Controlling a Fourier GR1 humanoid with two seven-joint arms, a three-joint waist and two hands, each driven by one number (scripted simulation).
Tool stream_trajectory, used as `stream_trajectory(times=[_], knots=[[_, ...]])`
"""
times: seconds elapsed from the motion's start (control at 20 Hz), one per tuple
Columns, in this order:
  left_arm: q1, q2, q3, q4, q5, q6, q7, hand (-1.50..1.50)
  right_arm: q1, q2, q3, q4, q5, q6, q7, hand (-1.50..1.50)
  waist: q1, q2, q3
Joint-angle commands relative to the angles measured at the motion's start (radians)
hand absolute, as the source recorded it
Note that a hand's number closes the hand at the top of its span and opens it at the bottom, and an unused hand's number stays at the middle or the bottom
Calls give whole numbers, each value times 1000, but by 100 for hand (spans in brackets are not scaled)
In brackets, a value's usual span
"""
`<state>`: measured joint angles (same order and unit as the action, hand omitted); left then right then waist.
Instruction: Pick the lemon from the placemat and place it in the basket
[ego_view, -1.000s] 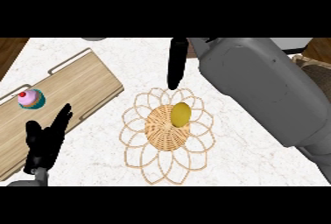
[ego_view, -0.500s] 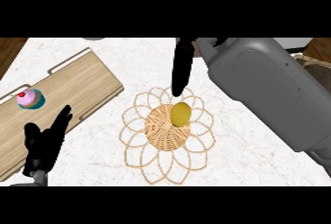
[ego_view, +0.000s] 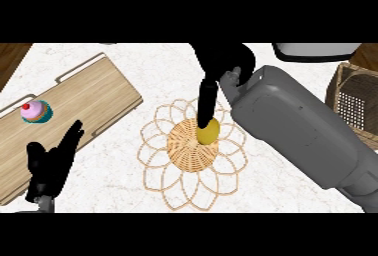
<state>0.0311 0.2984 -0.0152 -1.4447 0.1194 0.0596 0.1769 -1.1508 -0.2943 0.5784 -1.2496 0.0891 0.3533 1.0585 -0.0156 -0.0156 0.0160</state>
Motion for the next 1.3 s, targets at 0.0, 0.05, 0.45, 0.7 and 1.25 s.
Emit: stream_trajectory(times=[0.0, 0.05, 0.45, 0.7, 1.25], knots=[[99, -34, -30, 51, 19, -13, 78, 0, 85, 31, 63, -23, 50, -31, 103, -150, 7, 10, -16], [79, -36, -26, 66, 20, -14, 76, 0, 64, 8, 43, 10, 38, 7, 92, -150, 10, 14, -17], [93, -46, -41, 61, -3, -20, 70, 0, 157, 35, 72, 24, 107, -52, 50, -150, 17, 16, -17], [37, -56, -37, 52, -11, 0, 125, 0, 190, 57, 79, 17, 150, -77, 38, -150, 14, 16, -16], [90, -61, -25, 31, -11, -23, 96, 0, 290, 90, 96, 5, 252, -144, -22, -150, 18, 15, -16]])
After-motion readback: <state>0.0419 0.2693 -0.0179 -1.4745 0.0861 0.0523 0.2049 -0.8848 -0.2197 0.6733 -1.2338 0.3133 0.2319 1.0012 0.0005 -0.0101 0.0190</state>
